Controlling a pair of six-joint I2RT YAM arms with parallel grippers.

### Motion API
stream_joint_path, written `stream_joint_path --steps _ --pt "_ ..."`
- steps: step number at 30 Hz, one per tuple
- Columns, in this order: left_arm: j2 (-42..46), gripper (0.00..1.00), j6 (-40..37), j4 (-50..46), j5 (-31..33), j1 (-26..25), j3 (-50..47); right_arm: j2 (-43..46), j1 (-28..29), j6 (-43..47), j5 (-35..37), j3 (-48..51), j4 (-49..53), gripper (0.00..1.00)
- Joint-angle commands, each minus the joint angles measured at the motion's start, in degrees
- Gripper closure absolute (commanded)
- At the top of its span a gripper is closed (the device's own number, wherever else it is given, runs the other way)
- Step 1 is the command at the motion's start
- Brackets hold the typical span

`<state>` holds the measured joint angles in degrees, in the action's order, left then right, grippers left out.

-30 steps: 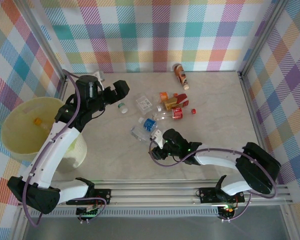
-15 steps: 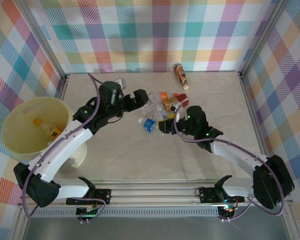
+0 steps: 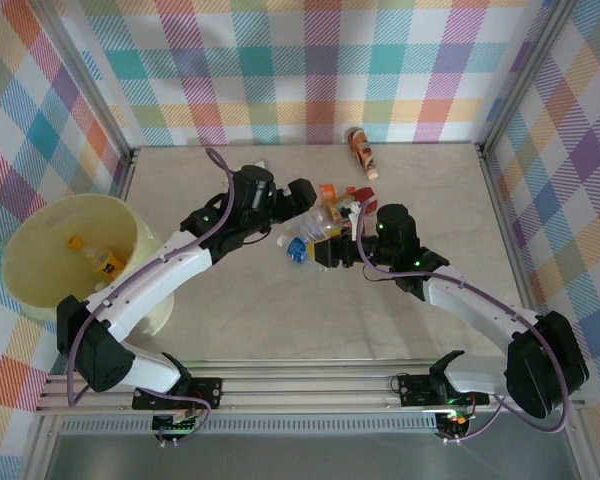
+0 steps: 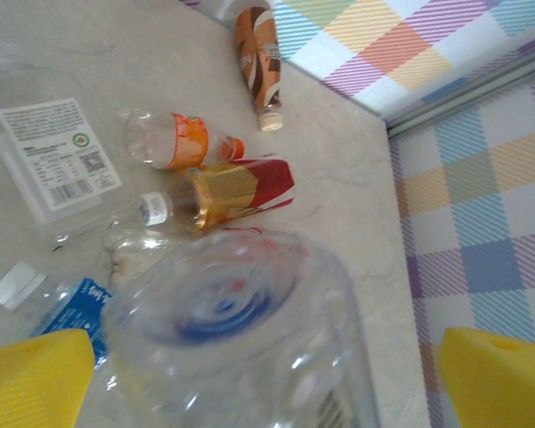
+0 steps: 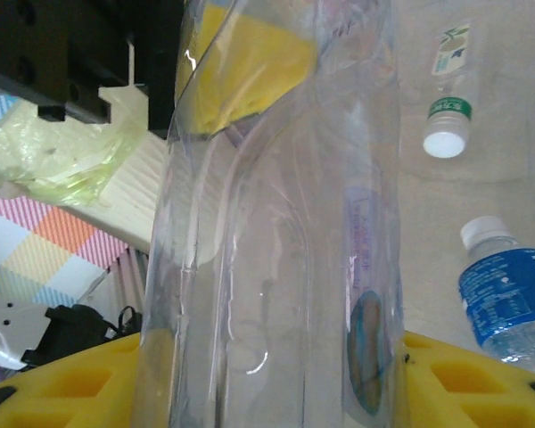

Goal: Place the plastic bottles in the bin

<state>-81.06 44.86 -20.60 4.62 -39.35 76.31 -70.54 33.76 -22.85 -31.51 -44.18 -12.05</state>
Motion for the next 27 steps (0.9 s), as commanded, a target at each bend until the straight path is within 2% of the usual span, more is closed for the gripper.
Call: stream_joint_path --steps 1,4,8,13,18,20,27 --pt "-0.72 0.06 1.09 4.16 -0.80 -0.70 0.37 0.68 0.05 -1.68 -3.49 -0.83 -4.36 0.53" --pt "-1.02 0.15 1.62 4.16 -1.25 -0.72 -0.24 0.50 0.08 -3.11 -3.55 -0.48 -6.35 0.53" --pt "-0.54 0.19 1.33 6.29 -1.49 -0.69 -0.63 -0.02 0.08 -5.31 -4.28 -0.71 -8.34 0.53" --pt "0.41 0.35 -0.35 7.47 -1.79 -0.72 -1.27 -0.95 0.08 -7.53 -5.68 -1.71 -9.49 0.52" --pt "1.16 0.44 -1.29 8.47 -1.88 -0.69 -1.88 -1.20 0.08 -7.07 -5.98 -2.10 -8.80 0.50" --pt "1.50 0.46 -1.36 8.47 -1.32 -0.69 -2.15 -1.11 0.08 -6.70 -6.01 -2.22 -8.20 0.44" --pt "2.30 0.47 -1.43 8.52 0.87 -0.72 -2.63 0.46 0.08 -2.33 -2.77 -2.60 -2.45 0.12"
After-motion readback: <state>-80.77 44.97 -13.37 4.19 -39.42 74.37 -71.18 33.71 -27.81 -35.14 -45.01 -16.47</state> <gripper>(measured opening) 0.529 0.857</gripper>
